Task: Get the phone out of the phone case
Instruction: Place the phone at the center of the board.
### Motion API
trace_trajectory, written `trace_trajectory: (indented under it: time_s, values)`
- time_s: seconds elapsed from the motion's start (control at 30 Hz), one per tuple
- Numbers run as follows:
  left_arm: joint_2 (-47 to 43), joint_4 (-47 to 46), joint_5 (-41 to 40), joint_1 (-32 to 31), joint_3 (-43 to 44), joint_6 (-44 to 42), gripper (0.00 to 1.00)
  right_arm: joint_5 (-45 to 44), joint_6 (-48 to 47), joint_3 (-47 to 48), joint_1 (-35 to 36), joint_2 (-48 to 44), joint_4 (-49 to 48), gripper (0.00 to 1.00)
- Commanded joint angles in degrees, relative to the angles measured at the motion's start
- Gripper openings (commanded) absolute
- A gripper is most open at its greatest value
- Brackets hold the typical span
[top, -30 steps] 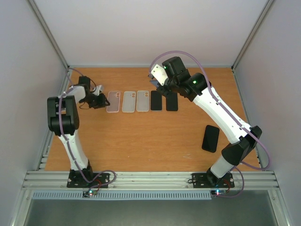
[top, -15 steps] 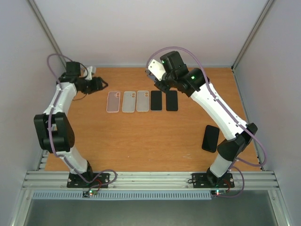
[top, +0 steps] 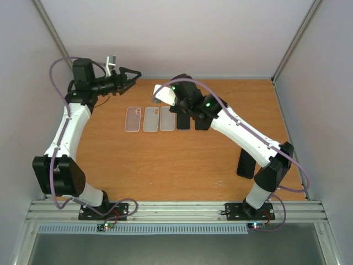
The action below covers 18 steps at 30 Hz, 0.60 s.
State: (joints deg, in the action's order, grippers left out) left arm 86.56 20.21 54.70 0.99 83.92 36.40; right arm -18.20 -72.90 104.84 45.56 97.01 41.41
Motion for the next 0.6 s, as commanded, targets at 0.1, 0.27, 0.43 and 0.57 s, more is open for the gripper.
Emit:
trace_trajectory:
  time_s: [0.1, 0.27, 0.43, 0.57]
  values:
    - [-0.32, -23.28, 7.46, -6.15, -7.10, 27.46, 0.81, -10.61, -17.08, -9.39, 5.72, -4.73, -20.67, 0.01]
    - [-0.66, -22.43, 6.43, -8.15, -9.62, 28.84, 0.82, -12.77, -21.47, -14.12, 7.80, -5.54, -27.46, 0.01]
    - [-0.74, -19.74, 5.23, -8.73, -11.30, 28.49, 0.82, -14.44, -26.55, -17.84, 9.62, -6.04, -33.95, 0.01]
    - [-0.24, -13.66, 3.99, -8.77, -10.25, 23.13, 0.81, -15.54, -31.99, -22.28, 10.82, -6.15, -43.30, 0.01]
